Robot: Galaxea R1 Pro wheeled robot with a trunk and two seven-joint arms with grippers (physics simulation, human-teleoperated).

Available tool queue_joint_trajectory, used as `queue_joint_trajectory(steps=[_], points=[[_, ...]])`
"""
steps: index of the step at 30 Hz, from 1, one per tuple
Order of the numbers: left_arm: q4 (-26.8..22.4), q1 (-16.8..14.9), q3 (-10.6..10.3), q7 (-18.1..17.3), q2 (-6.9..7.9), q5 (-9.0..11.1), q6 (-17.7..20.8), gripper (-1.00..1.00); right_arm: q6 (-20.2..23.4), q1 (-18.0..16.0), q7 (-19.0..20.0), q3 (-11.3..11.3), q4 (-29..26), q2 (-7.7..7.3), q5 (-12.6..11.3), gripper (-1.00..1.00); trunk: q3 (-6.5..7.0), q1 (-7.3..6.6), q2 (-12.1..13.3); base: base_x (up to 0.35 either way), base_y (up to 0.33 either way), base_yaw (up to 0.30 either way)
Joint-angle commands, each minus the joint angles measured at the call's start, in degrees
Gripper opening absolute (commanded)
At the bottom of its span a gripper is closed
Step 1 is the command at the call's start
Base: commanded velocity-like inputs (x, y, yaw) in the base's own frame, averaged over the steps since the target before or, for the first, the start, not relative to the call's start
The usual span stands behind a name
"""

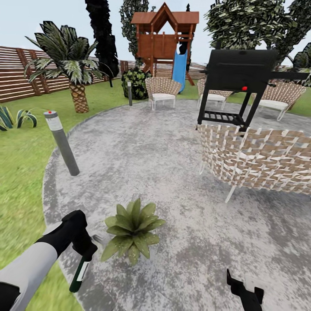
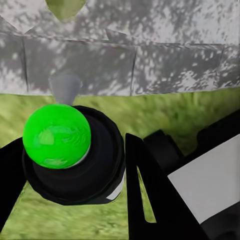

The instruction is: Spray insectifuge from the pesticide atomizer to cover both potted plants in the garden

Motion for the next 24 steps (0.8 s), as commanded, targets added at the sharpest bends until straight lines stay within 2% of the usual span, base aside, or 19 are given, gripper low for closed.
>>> queue_joint_trajectory(steps=[1, 7, 13, 20, 24], points=[[-0.07, 0.05, -0.21, -0.53, 0.04, -0.45, 0.35, -1.00, -0.21, -0.04, 0.04, 0.09, 0.02, -0.01, -0.41, 1.00, -0.05, 0.01, -0.02, 0.227, 0.218, -0.220], [0.00, 0.35, -0.40, -0.34, 0.46, -0.54, 0.34, -1.00, -0.21, -0.04, 0.04, 0.11, 0.02, -0.01, -0.37, 1.00, -0.05, 0.01, -0.02, 0.081, 0.075, -0.265], [0.01, 0.31, -0.37, -0.42, 0.52, -0.63, 0.29, -1.00, -0.21, -0.03, 0.04, 0.11, 0.02, 0.08, -0.39, 1.00, -0.05, 0.01, -0.02, -0.009, 0.001, -0.037], [-0.02, 0.29, -0.20, -0.54, 0.50, -0.55, 0.34, -1.00, -0.21, -0.03, 0.04, 0.09, 0.02, 0.02, -0.42, 1.00, -0.05, 0.01, -0.02, -0.271, 0.086, -0.008], [-0.02, 0.29, -0.24, -0.60, 0.42, -0.57, 0.34, -1.00, -0.21, -0.04, 0.04, 0.10, 0.02, -0.01, -0.40, 1.00, -0.05, 0.01, -0.02, -0.266, 0.226, -0.195]])
